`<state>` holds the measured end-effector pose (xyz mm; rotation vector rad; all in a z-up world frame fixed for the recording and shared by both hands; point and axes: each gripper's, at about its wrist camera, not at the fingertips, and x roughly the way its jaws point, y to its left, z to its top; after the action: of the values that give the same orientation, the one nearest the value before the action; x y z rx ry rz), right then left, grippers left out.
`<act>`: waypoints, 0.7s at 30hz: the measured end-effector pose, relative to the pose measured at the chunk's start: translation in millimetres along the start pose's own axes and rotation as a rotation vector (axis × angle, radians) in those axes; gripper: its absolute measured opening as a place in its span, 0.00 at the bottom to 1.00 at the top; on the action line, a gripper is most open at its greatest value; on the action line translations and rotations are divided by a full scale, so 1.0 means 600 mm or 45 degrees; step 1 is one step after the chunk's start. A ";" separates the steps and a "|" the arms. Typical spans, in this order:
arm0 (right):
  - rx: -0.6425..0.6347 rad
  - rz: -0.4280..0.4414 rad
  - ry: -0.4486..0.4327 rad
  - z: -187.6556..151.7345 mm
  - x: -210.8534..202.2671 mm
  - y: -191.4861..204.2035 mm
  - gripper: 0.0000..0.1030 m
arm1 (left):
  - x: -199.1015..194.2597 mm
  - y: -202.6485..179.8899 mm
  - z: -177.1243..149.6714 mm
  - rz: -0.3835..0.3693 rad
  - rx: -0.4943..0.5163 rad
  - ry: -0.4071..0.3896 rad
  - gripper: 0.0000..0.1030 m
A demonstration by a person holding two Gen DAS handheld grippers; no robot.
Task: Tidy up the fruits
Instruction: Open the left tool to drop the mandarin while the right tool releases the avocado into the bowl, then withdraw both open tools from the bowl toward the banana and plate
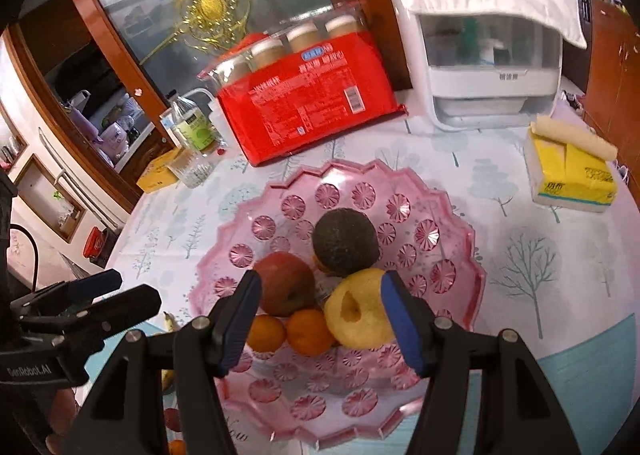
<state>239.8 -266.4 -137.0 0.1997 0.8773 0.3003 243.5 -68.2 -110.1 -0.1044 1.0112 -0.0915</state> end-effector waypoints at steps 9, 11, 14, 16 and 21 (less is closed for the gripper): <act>-0.038 -0.004 -0.087 -0.007 -0.092 0.040 0.61 | -0.108 0.017 -0.008 0.128 -0.014 -0.087 0.94; -0.050 -0.016 -0.104 -0.010 -0.112 0.050 0.61 | -0.133 0.025 -0.012 0.121 -0.009 -0.108 0.94; -0.062 -0.034 -0.123 -0.014 -0.138 0.064 0.61 | -0.162 0.033 -0.016 0.142 -0.005 -0.139 0.94; -0.070 -0.047 -0.138 -0.018 -0.155 0.074 0.61 | -0.182 0.038 -0.020 0.137 0.012 -0.151 0.94; -0.082 -0.096 -0.160 -0.034 -0.192 0.100 0.61 | -0.226 0.053 -0.031 0.110 0.043 -0.178 0.94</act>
<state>143.9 -248.1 -48.8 0.1237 0.7476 0.2426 157.1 -20.5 -10.2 -0.0354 0.8733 -0.0218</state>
